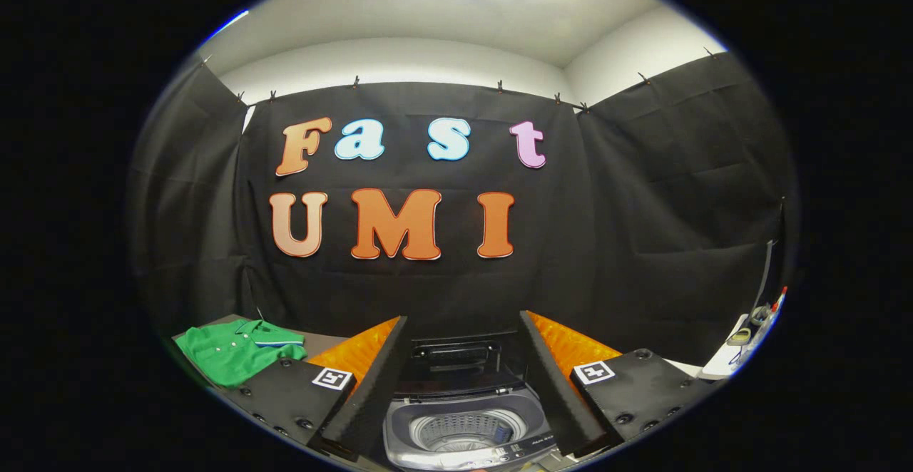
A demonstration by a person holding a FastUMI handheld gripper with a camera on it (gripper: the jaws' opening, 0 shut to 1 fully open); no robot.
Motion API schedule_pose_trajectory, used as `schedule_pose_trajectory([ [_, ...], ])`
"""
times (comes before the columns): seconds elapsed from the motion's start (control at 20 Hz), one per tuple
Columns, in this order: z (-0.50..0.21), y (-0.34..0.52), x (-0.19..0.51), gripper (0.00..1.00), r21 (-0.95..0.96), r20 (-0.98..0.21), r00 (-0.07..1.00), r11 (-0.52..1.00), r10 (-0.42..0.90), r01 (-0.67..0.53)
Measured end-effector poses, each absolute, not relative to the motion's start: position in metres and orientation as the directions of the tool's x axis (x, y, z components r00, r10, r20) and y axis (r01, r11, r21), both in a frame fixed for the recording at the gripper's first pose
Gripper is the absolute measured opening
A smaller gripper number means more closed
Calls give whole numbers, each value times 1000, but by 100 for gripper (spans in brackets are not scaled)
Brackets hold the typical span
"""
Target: Put the clothes into the washing machine and then close the washing machine lid.
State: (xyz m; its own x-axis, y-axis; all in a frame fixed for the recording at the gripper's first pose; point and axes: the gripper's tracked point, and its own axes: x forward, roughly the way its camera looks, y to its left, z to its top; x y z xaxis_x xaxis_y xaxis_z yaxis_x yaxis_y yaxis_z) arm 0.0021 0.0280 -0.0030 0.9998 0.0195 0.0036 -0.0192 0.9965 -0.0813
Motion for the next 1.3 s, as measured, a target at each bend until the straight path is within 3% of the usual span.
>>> schedule_pose_trajectory([
  [0.95,24,114,22,98,-64,24,996,994,87,-86],
  [1.3,-5,258,27,98,-75,-75,946,944,315,-321],
])
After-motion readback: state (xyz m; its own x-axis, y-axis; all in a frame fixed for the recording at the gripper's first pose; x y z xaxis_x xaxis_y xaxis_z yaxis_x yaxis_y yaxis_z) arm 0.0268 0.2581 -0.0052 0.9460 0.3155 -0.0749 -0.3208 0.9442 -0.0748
